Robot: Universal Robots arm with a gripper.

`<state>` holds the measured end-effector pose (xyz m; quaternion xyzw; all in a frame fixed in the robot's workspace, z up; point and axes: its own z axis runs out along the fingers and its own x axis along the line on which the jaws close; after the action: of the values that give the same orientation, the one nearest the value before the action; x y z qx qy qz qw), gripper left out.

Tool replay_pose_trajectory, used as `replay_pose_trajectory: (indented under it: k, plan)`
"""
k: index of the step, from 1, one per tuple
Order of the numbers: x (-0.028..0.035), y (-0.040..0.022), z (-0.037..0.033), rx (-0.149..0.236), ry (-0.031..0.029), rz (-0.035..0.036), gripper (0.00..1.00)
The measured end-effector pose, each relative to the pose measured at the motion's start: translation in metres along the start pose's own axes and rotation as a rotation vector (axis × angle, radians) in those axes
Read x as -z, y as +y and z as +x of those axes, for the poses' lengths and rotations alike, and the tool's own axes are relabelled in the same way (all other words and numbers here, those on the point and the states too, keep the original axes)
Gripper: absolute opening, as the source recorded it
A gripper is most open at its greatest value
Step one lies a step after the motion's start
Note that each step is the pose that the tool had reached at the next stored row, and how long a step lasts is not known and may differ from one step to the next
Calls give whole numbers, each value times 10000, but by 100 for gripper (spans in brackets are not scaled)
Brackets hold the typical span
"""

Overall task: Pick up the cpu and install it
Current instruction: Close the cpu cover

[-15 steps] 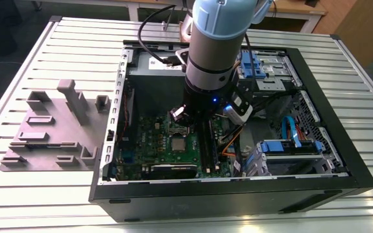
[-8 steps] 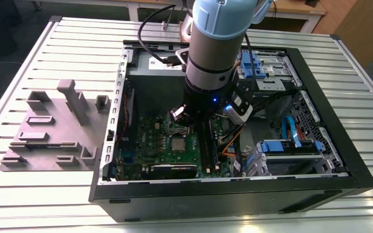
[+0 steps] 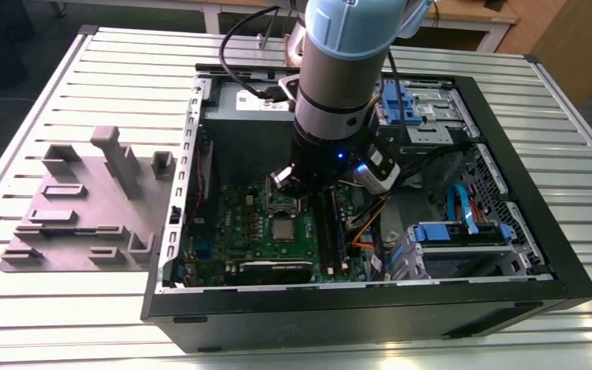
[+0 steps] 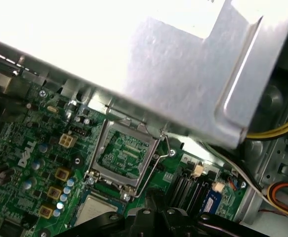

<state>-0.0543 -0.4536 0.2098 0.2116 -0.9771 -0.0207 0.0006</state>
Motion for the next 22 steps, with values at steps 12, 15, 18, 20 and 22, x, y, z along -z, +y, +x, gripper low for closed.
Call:
replay_pose_trajectory:
  k: [12, 15, 18, 20, 22]
  plan:
    - [-52, 77, -36, 0, -3, -3, 10]
    - [-68, 84, -38, -1, 0, 0, 10]
    - [-78, 96, -36, 0, -1, -1, 10]
    - [-84, 105, -35, -1, 0, 0, 10]
    - [-92, 112, -36, 0, 1, 1, 10]
